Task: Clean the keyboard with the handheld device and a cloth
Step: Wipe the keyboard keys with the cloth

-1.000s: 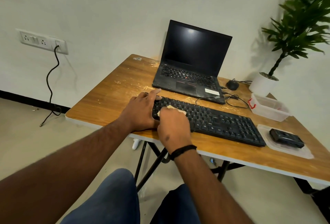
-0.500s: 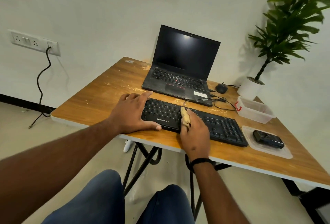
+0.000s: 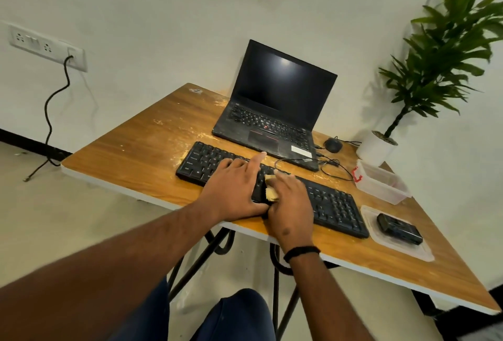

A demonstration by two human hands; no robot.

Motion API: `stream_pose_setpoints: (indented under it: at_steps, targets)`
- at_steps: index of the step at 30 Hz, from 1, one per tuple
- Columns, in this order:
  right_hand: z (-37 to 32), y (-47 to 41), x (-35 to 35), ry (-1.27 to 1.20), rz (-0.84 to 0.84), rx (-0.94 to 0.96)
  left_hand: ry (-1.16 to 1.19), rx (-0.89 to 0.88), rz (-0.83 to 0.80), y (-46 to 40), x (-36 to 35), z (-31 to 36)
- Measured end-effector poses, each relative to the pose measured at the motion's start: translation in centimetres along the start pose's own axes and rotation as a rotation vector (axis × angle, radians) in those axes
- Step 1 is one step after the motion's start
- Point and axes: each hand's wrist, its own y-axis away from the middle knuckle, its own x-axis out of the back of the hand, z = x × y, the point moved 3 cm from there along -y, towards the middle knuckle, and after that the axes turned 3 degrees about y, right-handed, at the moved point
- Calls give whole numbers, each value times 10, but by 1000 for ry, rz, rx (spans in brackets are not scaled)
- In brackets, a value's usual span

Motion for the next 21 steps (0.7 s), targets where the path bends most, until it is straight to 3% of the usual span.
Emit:
stream_pose_setpoints:
  at_steps: [7,16,21]
  targets:
    - [-5,-65,9,306,-199,110,-26,28,-23,0,4,5]
    - [-8,-69,12,297,-434,148,-42,19,-25,1,2,3]
    - [-16,-62,17,295,-429,134,-47,20,-30,1,2,3]
